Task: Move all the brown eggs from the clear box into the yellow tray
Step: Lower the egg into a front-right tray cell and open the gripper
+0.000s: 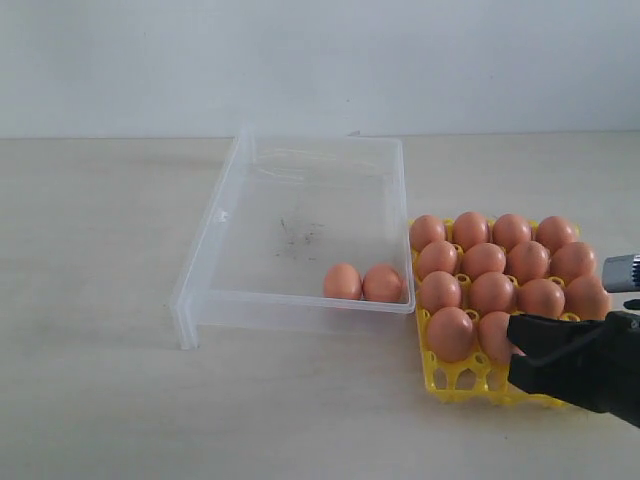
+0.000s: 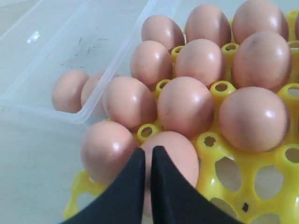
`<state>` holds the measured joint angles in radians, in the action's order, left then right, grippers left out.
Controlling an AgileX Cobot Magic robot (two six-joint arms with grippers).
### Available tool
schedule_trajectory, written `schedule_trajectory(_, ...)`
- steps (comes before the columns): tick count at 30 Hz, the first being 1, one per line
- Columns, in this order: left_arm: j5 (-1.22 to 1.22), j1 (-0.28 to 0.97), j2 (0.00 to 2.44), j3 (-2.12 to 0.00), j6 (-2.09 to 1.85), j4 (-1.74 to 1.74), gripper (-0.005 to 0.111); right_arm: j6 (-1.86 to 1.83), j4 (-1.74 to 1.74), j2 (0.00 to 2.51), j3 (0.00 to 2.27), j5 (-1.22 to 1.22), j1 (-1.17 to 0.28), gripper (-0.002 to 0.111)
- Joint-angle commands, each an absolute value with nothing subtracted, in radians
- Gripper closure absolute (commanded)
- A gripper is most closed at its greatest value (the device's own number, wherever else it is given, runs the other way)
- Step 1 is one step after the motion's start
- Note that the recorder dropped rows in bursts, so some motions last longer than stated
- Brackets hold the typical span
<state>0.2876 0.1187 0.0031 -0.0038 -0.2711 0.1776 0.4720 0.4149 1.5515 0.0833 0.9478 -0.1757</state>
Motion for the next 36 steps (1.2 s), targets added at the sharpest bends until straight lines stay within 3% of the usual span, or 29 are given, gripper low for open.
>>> schedule_trajectory(1,0.285,0.125,0.0,0.0,-0.271,0.176,0.103,0.476,0.492,1.546,0.082,0.934,-0.172,0.108)
schedule_trajectory(11,0.285,0.125,0.0,0.0,-0.271,0.176,0.103,0.533,0.537,1.546,0.082,0.712,-0.172,0.108)
schedule_trajectory(18,0.285,0.125,0.0,0.0,-0.271,0.176,0.103,0.549,0.732,1.531,0.082,0.874,-0.172,0.108)
schedule_trajectory(26,0.285,0.125,0.0,0.0,-0.271,0.176,0.103,0.57,0.588,1.396,0.082,0.826,-0.172,0.109)
schedule_trajectory(36,0.285,0.125,0.0,0.0,-0.271,0.176,0.103,0.586,0.567,1.399,0.133,0.645,-0.172,0.109)
